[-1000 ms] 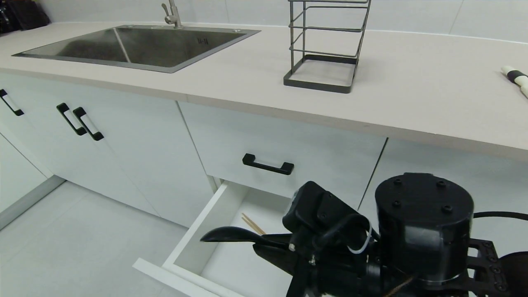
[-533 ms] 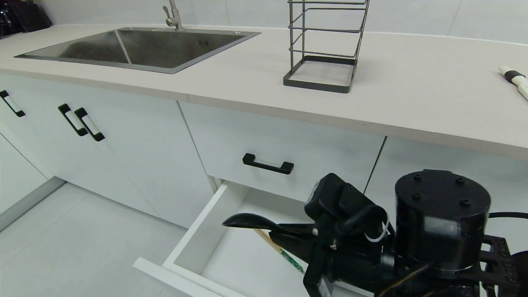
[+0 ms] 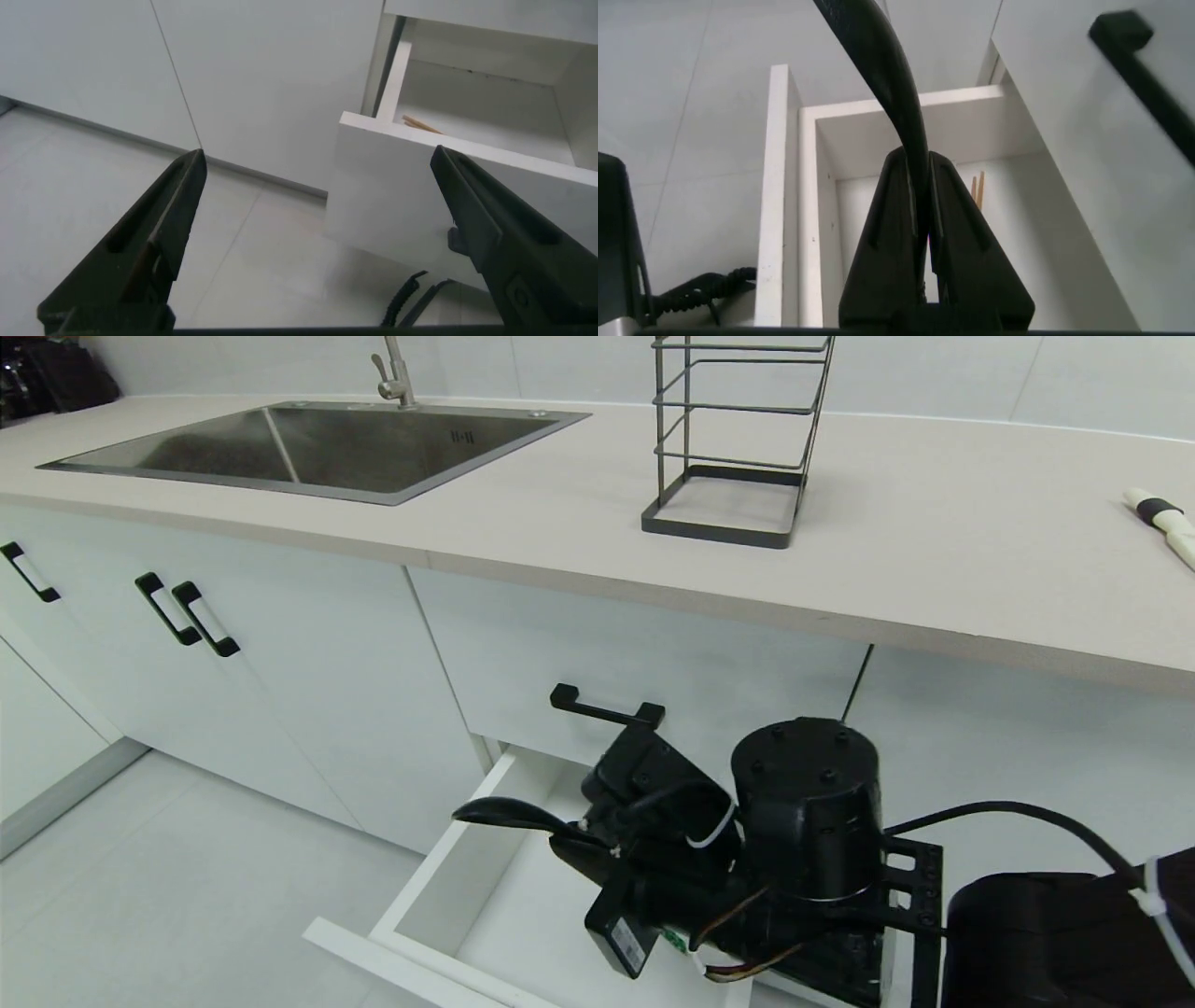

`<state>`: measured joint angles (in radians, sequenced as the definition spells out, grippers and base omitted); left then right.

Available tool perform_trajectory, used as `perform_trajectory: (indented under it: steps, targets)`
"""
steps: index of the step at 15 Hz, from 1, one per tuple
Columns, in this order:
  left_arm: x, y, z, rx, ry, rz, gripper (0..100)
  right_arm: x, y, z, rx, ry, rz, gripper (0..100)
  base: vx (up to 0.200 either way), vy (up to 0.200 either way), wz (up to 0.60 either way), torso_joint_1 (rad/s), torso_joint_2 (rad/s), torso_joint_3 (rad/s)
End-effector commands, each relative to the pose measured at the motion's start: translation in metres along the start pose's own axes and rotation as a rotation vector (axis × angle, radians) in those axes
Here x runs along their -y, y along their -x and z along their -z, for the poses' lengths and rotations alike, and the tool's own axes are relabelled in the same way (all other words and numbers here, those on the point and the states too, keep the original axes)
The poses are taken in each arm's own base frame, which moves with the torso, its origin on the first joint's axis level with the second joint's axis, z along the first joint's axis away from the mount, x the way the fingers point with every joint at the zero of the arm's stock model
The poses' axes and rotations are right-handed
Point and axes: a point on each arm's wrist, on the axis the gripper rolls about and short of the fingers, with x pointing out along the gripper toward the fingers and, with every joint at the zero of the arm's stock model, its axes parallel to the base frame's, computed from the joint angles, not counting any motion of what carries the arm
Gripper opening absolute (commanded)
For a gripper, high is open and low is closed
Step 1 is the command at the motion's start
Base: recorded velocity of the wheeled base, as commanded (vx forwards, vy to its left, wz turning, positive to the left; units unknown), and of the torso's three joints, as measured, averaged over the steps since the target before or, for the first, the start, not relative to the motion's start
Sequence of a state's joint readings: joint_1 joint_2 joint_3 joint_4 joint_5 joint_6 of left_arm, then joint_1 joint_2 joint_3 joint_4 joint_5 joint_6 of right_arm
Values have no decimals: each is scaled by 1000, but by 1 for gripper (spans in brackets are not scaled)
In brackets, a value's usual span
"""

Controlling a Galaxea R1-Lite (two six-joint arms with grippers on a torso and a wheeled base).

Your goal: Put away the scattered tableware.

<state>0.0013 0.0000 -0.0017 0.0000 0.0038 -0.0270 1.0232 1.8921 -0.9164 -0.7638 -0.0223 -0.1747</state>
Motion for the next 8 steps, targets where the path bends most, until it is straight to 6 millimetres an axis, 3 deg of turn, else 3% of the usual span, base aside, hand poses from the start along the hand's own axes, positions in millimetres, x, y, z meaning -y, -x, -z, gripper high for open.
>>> perform_trajectory:
  steps: [1,4,8]
  targets:
    - [0,0,0,0,1,-1,100,-10,-26,17,-47,5,-21,0,0,0,0,0,0,0]
    - [0,0,0,0,1,-1,100,-10,-48,21,-46,5,-10,0,0,0,0,0,0,0]
    - [0,0,0,0,1,-1,100,5,-59,30,-77,-4,38,0,0,0,0,0,0,0]
